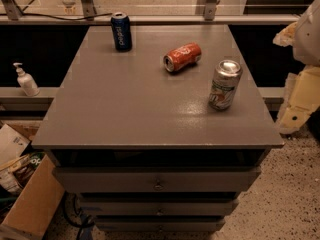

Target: Place coke can upright

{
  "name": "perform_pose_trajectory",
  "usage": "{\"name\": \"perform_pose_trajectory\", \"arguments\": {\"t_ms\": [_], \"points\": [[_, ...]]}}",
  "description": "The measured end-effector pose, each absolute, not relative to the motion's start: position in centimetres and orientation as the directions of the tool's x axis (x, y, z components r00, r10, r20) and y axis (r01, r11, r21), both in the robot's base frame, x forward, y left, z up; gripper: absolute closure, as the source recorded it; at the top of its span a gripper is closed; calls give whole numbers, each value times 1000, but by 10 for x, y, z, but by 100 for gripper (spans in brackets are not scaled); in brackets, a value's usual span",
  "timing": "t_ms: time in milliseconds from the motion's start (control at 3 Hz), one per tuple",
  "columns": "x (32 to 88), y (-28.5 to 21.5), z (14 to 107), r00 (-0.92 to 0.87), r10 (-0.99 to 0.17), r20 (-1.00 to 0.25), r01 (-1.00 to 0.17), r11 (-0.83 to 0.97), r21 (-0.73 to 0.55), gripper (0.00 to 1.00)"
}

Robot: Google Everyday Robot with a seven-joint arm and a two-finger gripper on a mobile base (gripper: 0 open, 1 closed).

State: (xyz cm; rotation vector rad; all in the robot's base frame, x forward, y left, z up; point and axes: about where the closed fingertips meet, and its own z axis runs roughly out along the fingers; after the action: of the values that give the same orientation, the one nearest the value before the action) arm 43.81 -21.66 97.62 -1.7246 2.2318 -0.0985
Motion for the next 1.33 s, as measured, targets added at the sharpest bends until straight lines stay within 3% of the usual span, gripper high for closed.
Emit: {"name": "perform_pose_trajectory", "arguments": {"t_ms": [667,1333], "points": [[445,-202,980,-173,-964,-203,-937,224,-267,0],[501,-136,978,-26,-974,-224,-945,97,-313,0]]}}
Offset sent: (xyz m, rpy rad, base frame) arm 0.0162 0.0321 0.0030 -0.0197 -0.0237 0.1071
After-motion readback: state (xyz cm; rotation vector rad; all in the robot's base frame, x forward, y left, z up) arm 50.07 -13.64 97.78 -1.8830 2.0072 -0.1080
